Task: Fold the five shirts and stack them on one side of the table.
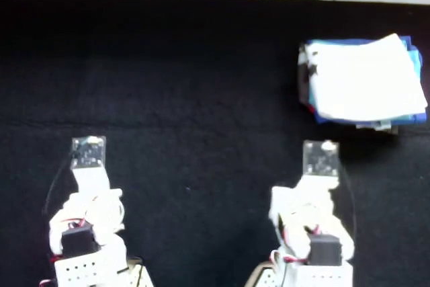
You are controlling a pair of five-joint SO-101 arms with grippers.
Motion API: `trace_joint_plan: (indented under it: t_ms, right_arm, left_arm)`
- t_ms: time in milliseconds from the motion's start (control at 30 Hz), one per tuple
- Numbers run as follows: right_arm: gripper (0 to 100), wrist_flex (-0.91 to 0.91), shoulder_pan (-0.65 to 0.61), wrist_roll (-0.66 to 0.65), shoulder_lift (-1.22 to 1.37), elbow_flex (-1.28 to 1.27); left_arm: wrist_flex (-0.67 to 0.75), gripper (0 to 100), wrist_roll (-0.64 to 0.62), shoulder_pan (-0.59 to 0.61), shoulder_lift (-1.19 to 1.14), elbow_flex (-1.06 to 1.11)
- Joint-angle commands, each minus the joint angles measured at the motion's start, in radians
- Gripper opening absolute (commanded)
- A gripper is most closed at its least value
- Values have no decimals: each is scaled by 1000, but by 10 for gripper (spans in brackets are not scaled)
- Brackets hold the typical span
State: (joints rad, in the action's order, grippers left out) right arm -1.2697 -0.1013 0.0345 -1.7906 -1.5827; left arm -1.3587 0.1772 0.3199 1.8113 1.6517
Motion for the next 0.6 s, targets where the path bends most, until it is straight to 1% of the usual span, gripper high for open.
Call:
trace_joint_plan:
  t_ms: [0,100,567]
  right_arm:
    - [6,33,-10,-8,-19,-117]
    - [6,25,-10,-9,-42,-231]
    - [6,22,-7,-8,-44,-225]
  left_arm:
    - [11,9,-5,-50,-1,42]
    - [18,8,-5,-45,-2,42]
    - [18,8,-5,-48,-2,42]
